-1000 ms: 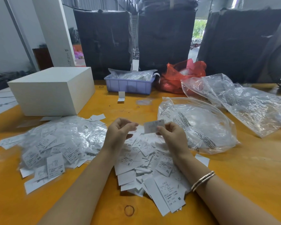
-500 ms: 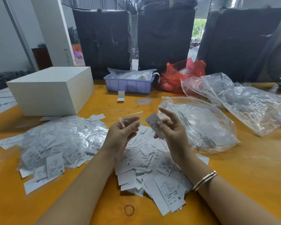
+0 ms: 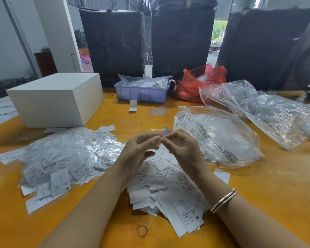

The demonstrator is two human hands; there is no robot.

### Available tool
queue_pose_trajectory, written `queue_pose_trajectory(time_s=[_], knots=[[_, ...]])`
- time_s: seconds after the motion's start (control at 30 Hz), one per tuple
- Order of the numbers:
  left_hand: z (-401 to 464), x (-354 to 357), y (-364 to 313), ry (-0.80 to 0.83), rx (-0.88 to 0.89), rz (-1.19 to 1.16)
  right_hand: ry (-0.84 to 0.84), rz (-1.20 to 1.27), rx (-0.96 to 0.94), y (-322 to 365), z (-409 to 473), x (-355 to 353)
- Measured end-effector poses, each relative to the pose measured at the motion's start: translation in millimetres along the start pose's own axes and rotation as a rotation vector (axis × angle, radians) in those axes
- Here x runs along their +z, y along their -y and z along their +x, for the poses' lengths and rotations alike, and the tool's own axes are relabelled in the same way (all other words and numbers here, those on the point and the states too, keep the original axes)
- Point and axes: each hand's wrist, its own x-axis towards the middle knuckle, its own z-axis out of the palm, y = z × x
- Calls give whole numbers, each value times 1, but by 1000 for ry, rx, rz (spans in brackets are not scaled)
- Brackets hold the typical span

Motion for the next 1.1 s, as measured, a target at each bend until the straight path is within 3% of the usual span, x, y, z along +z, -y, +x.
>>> queue_pose_trajectory(time_s=[0.1, 0.37, 1.1], knots=[[0, 2, 1, -71, 17, -7, 5, -11, -32, 1, 0, -1], [1, 0, -1, -143, 28, -106, -75, 377, 58, 6, 0, -6], [1, -1, -2, -99, -5, -109, -123, 242, -32, 2, 0, -5]])
